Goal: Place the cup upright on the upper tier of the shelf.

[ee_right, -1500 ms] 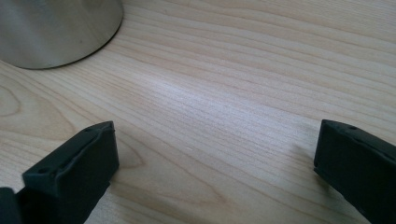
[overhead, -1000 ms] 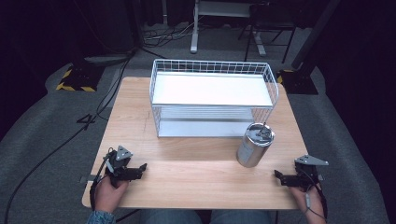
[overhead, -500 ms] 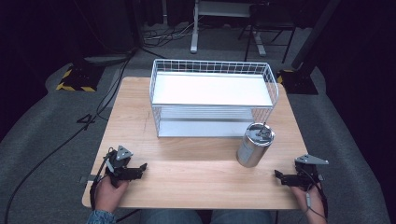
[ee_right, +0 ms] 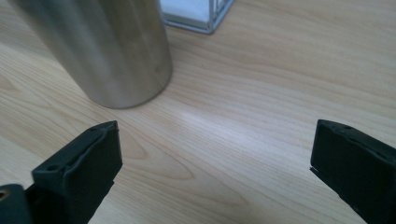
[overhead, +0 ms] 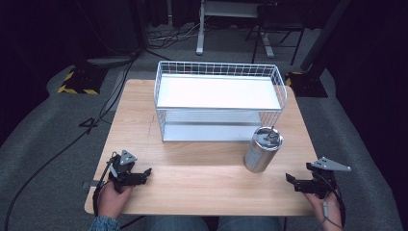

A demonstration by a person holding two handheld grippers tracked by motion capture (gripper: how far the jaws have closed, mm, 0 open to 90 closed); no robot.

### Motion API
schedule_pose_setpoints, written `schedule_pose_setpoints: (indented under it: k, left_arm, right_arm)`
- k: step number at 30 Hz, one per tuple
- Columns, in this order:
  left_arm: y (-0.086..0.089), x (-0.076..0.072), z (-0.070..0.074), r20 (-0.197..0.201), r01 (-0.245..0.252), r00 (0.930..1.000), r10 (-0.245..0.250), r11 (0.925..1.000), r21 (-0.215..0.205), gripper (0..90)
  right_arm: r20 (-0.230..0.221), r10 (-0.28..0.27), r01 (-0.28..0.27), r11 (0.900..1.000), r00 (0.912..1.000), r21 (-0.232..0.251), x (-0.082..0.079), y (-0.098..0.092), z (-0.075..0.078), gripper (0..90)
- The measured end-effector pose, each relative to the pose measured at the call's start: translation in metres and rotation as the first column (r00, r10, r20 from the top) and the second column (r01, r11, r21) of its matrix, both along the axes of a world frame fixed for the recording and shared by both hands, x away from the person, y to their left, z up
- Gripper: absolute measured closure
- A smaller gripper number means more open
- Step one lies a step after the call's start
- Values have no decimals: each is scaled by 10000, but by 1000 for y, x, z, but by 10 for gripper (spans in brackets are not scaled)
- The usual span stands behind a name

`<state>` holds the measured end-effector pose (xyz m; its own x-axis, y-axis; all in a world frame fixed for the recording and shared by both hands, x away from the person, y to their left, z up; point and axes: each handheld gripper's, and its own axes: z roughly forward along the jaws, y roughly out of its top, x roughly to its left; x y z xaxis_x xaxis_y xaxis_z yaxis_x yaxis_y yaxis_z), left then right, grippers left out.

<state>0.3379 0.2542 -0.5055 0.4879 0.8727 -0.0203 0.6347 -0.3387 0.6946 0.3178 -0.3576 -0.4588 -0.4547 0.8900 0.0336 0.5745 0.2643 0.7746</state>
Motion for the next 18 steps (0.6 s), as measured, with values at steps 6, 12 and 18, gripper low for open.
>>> schedule_pose_setpoints:
  k: [6, 12, 18]
  left_arm:
    - [0, 0, 0, -1, 4, 10000, -4, 10000, 0, 147]
    - [0, 0, 0, -1, 3, 10000, -3, 10000, 0, 146]
    - [0, 0, 0, -1, 3, 10000, -3, 10000, -1, 147]
  right_arm:
    - [675, 376, -400, 9986, 9970, 335, -10, 10, 18, 30]
    - [807, 635, -684, 9959, 9947, 596, -15, 16, 26, 30]
    - [1027, 1046, -1153, 9878, 9892, 1045, -20, 26, 36, 29]
